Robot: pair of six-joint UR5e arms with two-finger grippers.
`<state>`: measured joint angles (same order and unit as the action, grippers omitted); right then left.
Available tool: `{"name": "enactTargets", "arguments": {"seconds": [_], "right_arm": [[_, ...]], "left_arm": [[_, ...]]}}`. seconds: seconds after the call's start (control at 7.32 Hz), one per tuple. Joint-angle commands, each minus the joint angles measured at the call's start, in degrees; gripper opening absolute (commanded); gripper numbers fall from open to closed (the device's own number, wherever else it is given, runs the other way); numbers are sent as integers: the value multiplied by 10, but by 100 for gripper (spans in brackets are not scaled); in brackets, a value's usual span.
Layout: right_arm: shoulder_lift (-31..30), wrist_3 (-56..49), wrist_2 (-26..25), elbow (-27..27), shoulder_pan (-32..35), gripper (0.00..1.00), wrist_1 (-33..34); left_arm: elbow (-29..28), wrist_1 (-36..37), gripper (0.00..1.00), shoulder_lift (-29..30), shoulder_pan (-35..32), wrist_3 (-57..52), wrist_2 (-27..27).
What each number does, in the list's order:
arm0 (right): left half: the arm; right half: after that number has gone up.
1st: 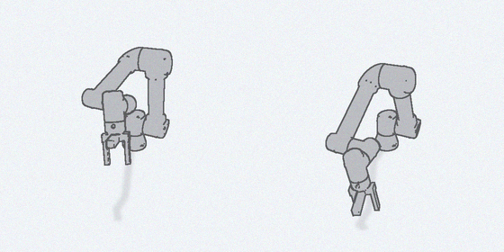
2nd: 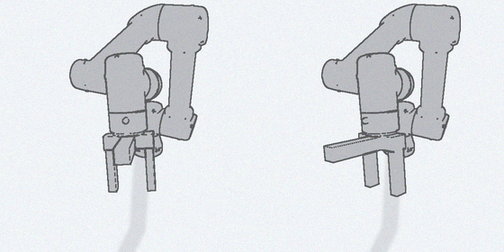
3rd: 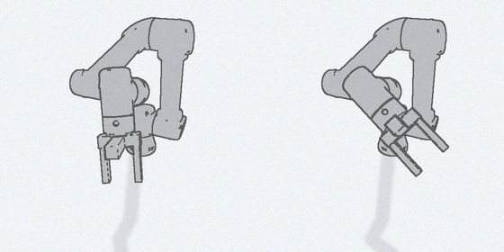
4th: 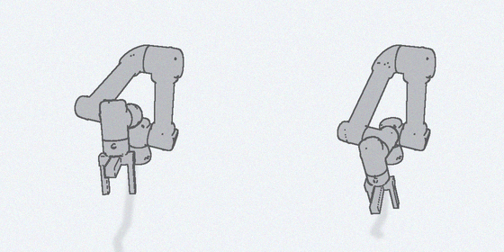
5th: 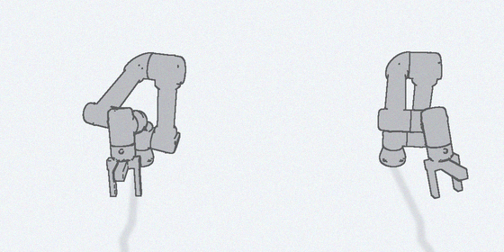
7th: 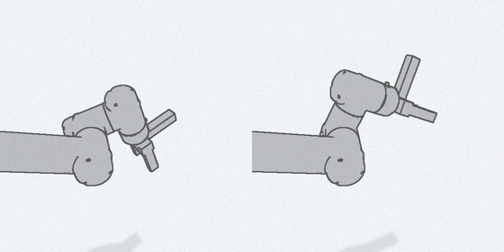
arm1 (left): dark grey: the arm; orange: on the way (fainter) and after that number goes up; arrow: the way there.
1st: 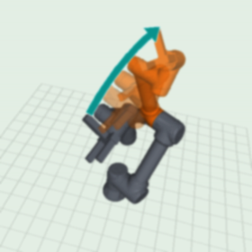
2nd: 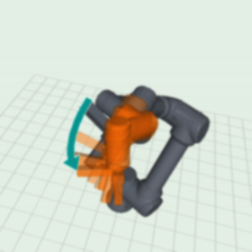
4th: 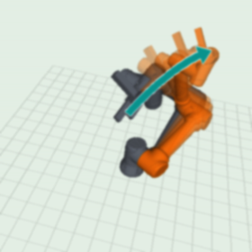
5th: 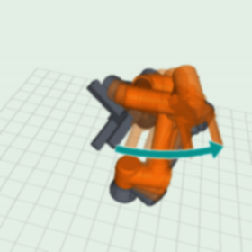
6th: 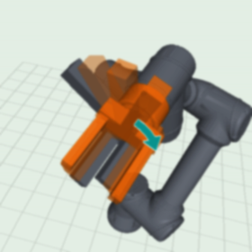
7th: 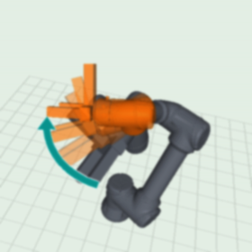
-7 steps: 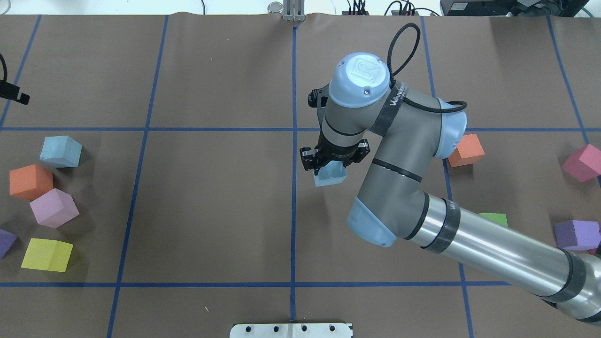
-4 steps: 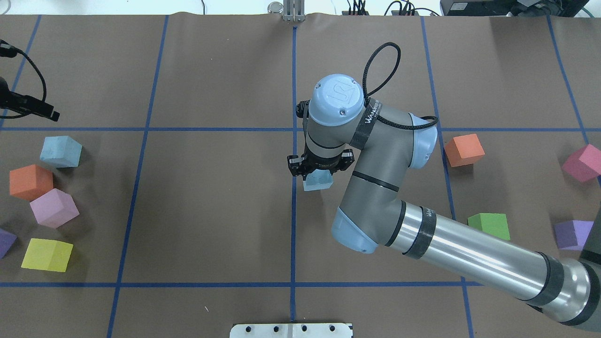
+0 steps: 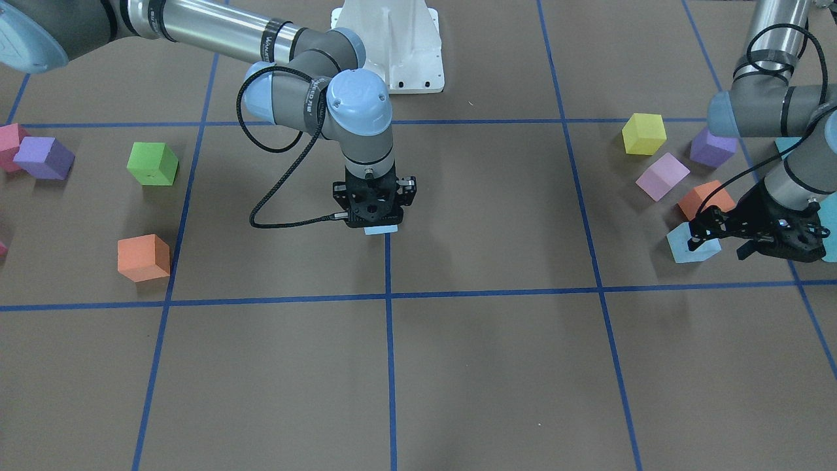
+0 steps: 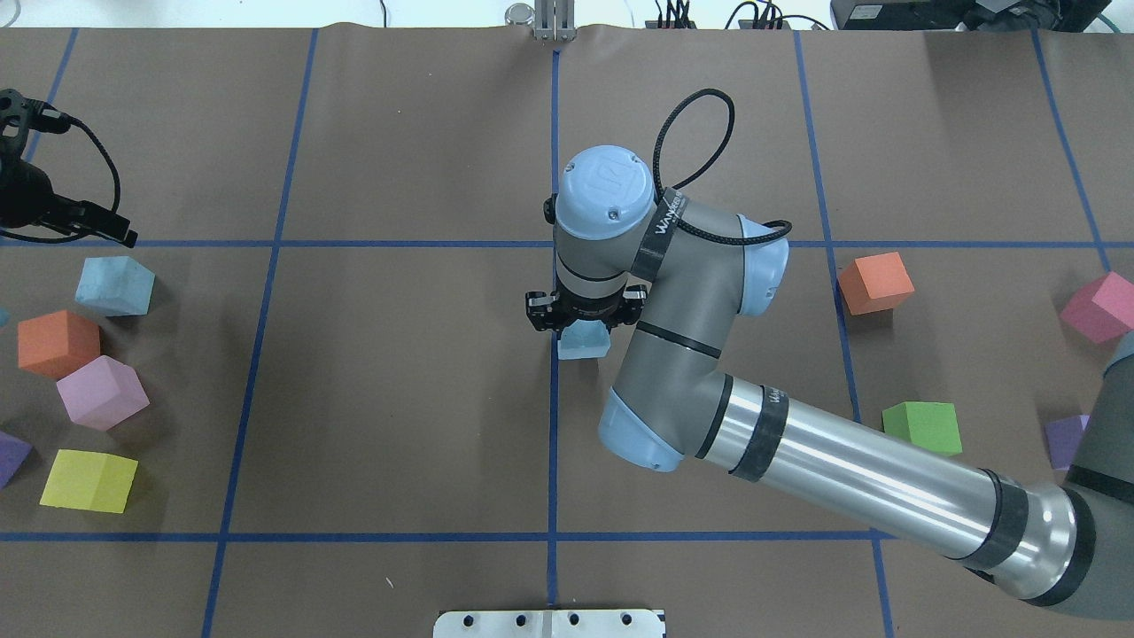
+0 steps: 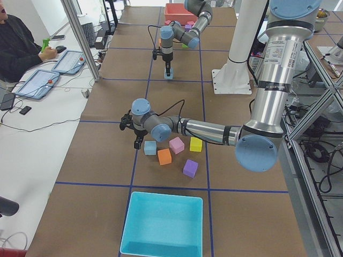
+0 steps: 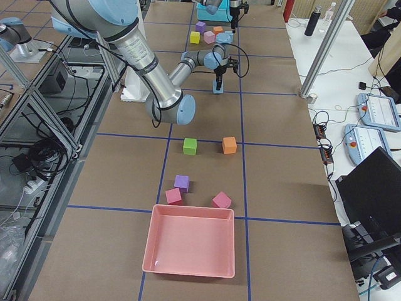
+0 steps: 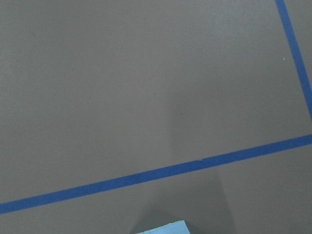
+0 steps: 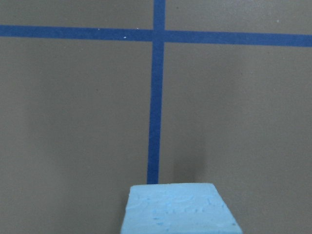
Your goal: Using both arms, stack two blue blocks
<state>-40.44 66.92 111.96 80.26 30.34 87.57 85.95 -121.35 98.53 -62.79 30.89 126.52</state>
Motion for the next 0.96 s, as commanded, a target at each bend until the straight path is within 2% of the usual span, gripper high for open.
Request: {"name": "enactTargets", "arguments": {"seconds": [0.0, 0.14, 0.27, 0.41, 0.55, 0.68, 0.82], "right_arm": [[7, 9, -5, -11, -8, 54, -4], [8, 11, -7, -10, -9, 56, -3], [8, 11, -7, -9, -9, 88, 0], [6, 11, -5, -4, -9, 99, 2], [5, 7, -3, 3, -6, 100, 6], [-1, -7, 13, 40, 17, 100, 51], [-14, -44, 63, 89, 57, 100, 115]], "left_arm": [[-1, -1, 97, -3, 0, 0, 0], [0, -1, 97, -4, 0, 2, 0], [0, -1, 97, -4, 0, 4, 0], [1, -1, 97, -4, 1, 4, 1], [-1, -1, 97, -4, 1, 4, 2], [-8, -1, 97, -4, 2, 4, 2], [-17, -1, 97, -4, 5, 3, 2]]}}
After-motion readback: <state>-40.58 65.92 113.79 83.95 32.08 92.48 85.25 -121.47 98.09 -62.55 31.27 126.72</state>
